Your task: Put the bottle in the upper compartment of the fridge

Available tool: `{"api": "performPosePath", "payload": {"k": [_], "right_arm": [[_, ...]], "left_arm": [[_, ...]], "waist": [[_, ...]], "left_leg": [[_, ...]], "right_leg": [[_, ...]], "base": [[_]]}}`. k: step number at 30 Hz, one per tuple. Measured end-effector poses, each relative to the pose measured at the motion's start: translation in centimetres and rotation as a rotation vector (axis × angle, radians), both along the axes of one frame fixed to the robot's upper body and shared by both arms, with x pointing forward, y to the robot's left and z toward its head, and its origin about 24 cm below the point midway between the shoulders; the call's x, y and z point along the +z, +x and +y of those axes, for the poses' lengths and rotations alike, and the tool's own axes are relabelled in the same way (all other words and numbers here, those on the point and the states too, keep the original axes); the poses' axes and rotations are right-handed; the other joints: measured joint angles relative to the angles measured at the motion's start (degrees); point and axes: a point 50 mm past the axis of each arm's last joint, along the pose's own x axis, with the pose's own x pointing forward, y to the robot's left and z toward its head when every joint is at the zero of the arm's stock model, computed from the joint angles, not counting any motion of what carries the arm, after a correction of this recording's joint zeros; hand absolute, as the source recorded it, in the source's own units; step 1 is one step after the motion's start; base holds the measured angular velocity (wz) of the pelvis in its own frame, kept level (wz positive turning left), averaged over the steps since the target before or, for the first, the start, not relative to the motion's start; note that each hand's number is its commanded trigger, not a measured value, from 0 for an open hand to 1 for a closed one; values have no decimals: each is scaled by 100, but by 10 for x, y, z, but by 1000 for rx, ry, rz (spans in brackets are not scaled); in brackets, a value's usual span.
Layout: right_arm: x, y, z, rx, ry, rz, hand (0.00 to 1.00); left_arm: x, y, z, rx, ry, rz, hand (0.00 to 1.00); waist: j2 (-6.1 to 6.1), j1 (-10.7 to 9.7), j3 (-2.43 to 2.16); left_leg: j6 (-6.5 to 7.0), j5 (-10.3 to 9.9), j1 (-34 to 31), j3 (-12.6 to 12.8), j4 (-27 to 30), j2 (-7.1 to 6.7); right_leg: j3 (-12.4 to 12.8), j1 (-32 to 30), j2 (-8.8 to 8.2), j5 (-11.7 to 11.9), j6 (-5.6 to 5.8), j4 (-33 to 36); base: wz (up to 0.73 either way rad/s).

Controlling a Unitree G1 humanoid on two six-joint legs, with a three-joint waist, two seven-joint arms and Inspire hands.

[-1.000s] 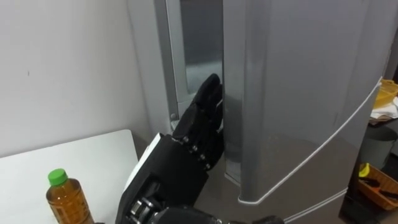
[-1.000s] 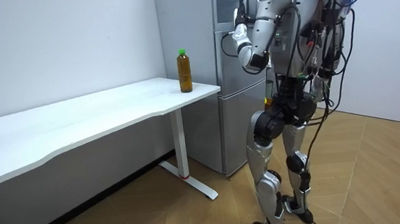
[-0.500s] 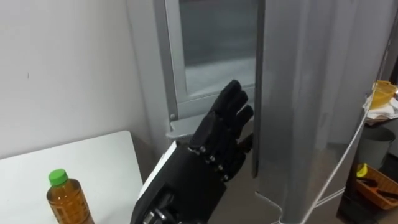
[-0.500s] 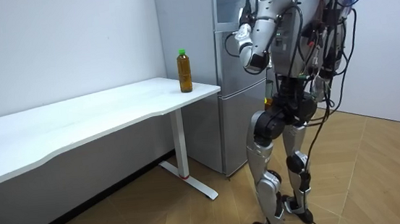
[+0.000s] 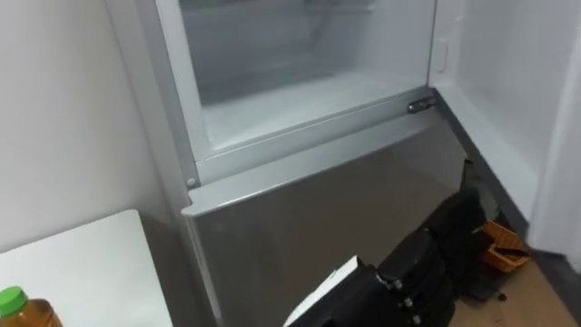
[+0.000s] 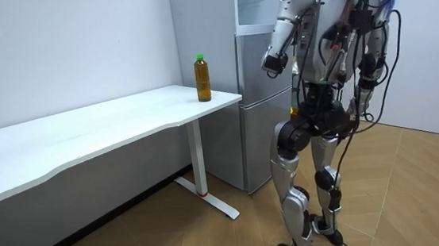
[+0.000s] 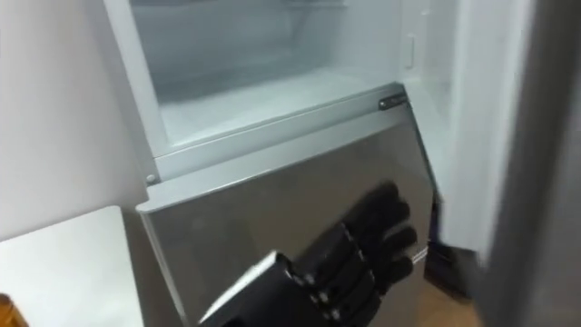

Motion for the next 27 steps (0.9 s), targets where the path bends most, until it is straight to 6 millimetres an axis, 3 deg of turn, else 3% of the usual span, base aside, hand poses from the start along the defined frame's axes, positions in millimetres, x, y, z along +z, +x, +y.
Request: {"api": "performPosePath", "payload": {"k": [10, 27], "right_arm": [[0, 2, 1, -6, 13, -10, 0], [0, 0, 1, -8, 14, -5, 0]], "left_arm": [[-2, 0, -1, -18, 22, 0, 0], [-2, 0, -2, -26, 47, -15, 0]], "waist": [[-108, 8, 38], [-134, 13, 18]], "left_leg": [[-14, -4, -87, -4, 50, 2], [-38, -4, -76, -93, 64, 28]], "right_leg": [[9, -87, 3, -31, 4, -2], [-55, -60, 33, -40, -23, 5]], "base": [[0], [2]]}}
